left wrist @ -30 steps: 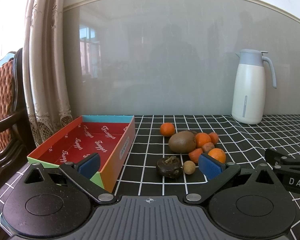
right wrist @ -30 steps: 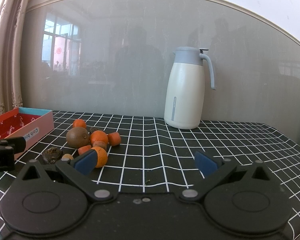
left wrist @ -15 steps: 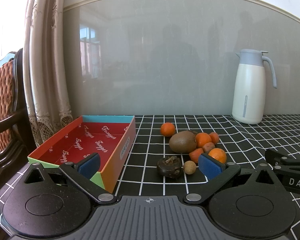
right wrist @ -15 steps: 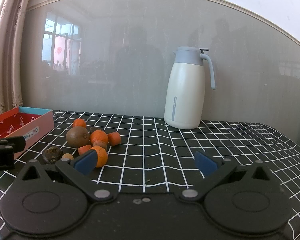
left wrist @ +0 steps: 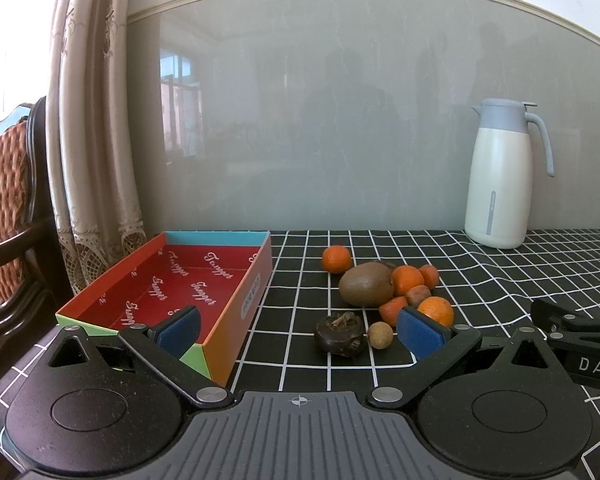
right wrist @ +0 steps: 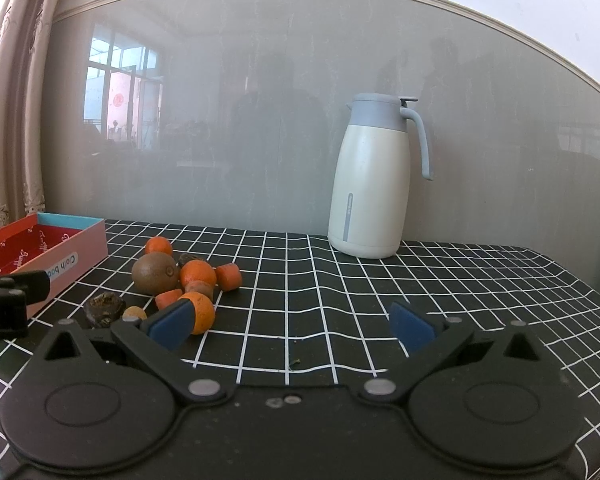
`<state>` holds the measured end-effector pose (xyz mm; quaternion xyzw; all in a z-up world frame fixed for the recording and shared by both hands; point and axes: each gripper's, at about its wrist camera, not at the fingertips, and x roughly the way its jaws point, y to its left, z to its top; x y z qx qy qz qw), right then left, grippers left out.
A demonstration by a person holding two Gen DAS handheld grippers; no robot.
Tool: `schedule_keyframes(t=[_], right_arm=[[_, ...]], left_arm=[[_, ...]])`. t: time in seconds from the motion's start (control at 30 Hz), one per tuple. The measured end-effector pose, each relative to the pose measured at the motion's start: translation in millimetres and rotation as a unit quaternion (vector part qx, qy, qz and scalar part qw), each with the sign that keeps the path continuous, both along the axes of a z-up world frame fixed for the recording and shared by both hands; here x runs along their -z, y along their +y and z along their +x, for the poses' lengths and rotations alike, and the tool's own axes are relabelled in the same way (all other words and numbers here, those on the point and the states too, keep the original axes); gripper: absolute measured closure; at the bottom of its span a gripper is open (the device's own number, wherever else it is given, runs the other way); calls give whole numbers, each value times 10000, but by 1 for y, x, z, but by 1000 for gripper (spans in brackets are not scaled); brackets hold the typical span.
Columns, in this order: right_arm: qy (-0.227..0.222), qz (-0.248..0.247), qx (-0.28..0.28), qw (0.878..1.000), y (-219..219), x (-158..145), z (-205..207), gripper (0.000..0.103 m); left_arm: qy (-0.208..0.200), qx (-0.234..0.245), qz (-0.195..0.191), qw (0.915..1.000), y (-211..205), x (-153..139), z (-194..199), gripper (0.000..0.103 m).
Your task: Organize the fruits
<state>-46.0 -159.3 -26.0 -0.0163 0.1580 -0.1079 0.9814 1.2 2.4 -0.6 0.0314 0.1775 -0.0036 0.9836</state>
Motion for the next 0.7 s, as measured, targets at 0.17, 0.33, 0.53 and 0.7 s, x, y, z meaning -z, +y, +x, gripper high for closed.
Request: schedule_keyframes(t=[0.17,0.33,0.53,0.7], right_arm=[[0,-2,1,10000,0,0,0,0],[-8,-10,13,10000,-1,0,0,0],[-52,9,259,9997,-14,-2,-2,0],[-31,67,499,9987,-31,0,-3,0]], left_arm=[[-1,-2,3,10000,0,0,0,0],[8,15,-5,10000,0,-1,1,0],[-99,129,129,9998,-13,-4,16,0],[-229,380,29,9990,-23,-9,26,0]])
